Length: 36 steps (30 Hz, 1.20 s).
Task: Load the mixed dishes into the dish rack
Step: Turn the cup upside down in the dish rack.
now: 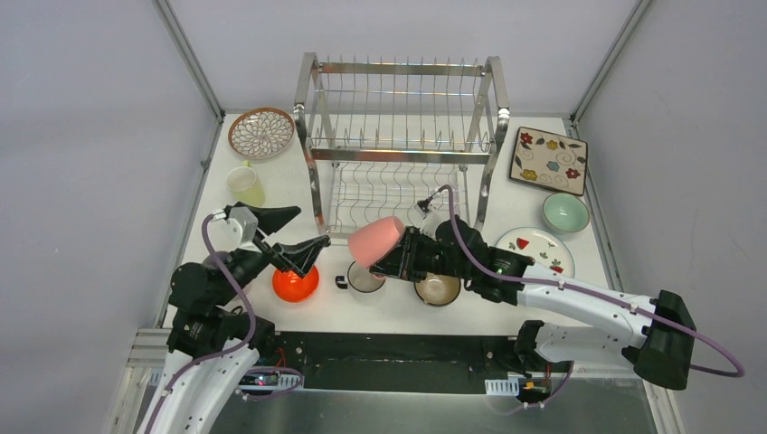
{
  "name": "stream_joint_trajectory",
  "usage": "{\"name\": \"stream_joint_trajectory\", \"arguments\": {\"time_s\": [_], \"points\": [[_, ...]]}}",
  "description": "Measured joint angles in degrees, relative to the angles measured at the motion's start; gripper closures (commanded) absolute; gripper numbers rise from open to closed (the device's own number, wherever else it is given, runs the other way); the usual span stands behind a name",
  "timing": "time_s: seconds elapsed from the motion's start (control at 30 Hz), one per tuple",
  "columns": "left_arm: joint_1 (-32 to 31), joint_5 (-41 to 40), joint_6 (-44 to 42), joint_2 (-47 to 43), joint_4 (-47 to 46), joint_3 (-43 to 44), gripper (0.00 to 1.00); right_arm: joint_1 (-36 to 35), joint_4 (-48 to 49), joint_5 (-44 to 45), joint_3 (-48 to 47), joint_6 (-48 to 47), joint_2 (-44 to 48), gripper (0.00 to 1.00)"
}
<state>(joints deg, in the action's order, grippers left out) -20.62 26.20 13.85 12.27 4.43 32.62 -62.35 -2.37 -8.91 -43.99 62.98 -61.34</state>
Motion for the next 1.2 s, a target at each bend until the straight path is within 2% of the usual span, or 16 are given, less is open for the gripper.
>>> {"name": "stream_joint_trajectory", "arguments": {"time_s": [0.17,0.33,0.43,0.87,1.2], "points": [[0.0,-5.4,-1.5,3.2,6.2,2.2,0.01,0.0,-9.1,3.2,-0.2,-5.7,0.0,1.0],[0.0,-12.5,-3.4,5.4,12.8,5.4,0.01,-0.1,-20.1,11.6,-5.3,-19.1,-2.1,1.0],[0.0,-15.4,-4.5,4.7,14.9,5.6,0.01,-0.1,-23.4,15.8,-9.7,-25.3,-4.7,1.0],[0.0,-21.3,-6.0,3.0,17.8,5.6,0.01,-0.2,-25.1,28.1,-13.2,-42.8,-13.1,1.0],[0.0,-21.7,-6.0,2.5,19.7,5.6,0.01,-0.3,-17.0,34.7,-13.3,-55.1,-18.5,1.0]]}}
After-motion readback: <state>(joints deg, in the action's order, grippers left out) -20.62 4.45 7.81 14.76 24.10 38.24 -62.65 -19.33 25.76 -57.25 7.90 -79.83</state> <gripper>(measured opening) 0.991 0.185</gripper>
